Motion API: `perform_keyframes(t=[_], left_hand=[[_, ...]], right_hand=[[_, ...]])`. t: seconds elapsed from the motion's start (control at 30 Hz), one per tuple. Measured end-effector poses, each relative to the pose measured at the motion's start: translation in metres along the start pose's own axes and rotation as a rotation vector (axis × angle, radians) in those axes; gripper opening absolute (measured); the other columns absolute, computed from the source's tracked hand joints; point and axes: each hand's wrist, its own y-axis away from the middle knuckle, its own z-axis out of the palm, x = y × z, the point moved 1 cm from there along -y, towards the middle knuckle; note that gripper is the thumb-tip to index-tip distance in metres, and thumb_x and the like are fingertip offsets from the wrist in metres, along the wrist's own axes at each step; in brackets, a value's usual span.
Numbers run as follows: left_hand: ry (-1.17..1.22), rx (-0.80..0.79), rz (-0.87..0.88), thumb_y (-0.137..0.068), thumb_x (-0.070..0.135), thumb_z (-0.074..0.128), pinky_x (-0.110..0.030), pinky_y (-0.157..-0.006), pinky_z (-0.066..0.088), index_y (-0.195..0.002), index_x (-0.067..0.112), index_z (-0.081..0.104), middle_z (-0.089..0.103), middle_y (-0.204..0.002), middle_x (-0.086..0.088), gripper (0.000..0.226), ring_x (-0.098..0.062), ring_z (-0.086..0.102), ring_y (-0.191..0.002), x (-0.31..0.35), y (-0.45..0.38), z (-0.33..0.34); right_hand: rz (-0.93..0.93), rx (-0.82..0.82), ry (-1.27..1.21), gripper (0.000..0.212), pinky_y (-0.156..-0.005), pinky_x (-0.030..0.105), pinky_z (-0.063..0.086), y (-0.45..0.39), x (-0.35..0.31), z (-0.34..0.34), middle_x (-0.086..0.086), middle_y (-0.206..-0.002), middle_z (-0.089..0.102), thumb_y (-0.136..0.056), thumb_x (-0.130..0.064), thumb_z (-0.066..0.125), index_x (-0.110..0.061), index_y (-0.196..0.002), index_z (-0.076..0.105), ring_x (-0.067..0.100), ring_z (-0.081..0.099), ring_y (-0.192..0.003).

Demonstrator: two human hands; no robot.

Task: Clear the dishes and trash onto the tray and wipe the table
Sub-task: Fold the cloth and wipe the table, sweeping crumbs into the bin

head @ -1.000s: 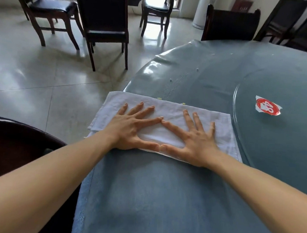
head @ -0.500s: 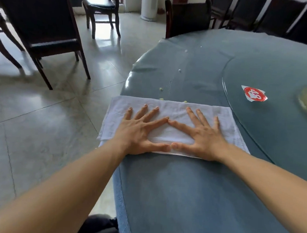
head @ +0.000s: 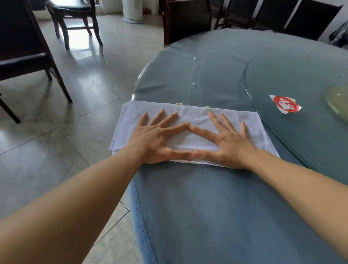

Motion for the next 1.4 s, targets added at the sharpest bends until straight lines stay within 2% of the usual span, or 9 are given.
perform_keyframes(t=[0.3,0.53,0.9,1.07,1.23,1.4], left_hand=[[0.014,-0.07,0.142,-0.053,0.109,0.012,-0.053,-0.125,-0.005,-0.151,0.064,0.008,0.002,-0.169,0.019,0.107,-0.011,-0.006,-0.157,-0.06,-0.087,-0.023],[0.008,-0.052,0.204,-0.06,0.107,0.016,-0.051,-0.125,-0.004,-0.15,0.065,0.007,0.004,-0.169,0.02,0.1,-0.01,-0.005,-0.157,-0.09,-0.137,-0.028],[0.05,-0.07,0.281,-0.057,0.109,0.018,-0.048,-0.126,-0.004,-0.149,0.067,0.01,0.004,-0.168,0.023,0.102,-0.009,-0.006,-0.157,-0.127,-0.219,-0.038],[0.032,-0.093,0.355,-0.061,0.107,0.021,-0.048,-0.126,-0.004,-0.149,0.067,0.009,0.002,-0.168,0.023,0.097,-0.009,-0.006,-0.157,-0.145,-0.275,-0.044],[0.047,-0.111,0.393,-0.058,0.109,0.019,-0.047,-0.126,-0.004,-0.149,0.067,0.008,0.003,-0.168,0.025,0.101,-0.007,-0.007,-0.156,-0.163,-0.339,-0.049],[0.052,-0.15,0.429,-0.056,0.109,0.016,-0.048,-0.126,-0.008,-0.149,0.067,0.007,0.0,-0.168,0.024,0.103,-0.007,-0.012,-0.155,-0.174,-0.402,-0.054]], right_hand=[[0.154,0.006,-0.048,0.075,-0.114,0.075,-0.015,-0.074,-0.004,-0.013,-0.01,-0.171,-0.024,-0.067,-0.105,0.021,-0.086,-0.134,-0.007,0.019,-0.027,-0.156],[0.205,0.01,-0.055,0.081,-0.114,0.076,-0.013,-0.116,-0.002,-0.026,-0.008,-0.171,-0.021,-0.057,-0.108,0.009,-0.087,-0.133,-0.009,0.021,-0.025,-0.156],[0.295,0.033,-0.071,0.075,-0.114,0.077,-0.013,-0.183,0.014,-0.039,-0.007,-0.172,-0.021,-0.064,-0.105,0.015,-0.086,-0.134,-0.008,0.022,-0.024,-0.157],[0.369,0.033,-0.108,0.074,-0.113,0.076,-0.014,-0.221,0.025,-0.049,-0.006,-0.172,-0.02,-0.066,-0.105,0.017,-0.087,-0.133,-0.008,0.022,-0.025,-0.156],[0.432,0.043,-0.112,0.08,-0.113,0.078,-0.012,-0.27,0.042,-0.062,-0.005,-0.172,-0.019,-0.055,-0.109,0.004,-0.088,-0.131,-0.011,0.023,-0.023,-0.157],[0.495,0.049,-0.124,0.076,-0.114,0.077,-0.011,-0.317,0.066,-0.074,-0.006,-0.172,-0.019,-0.058,-0.107,0.004,-0.088,-0.13,-0.011,0.023,-0.021,-0.158]])
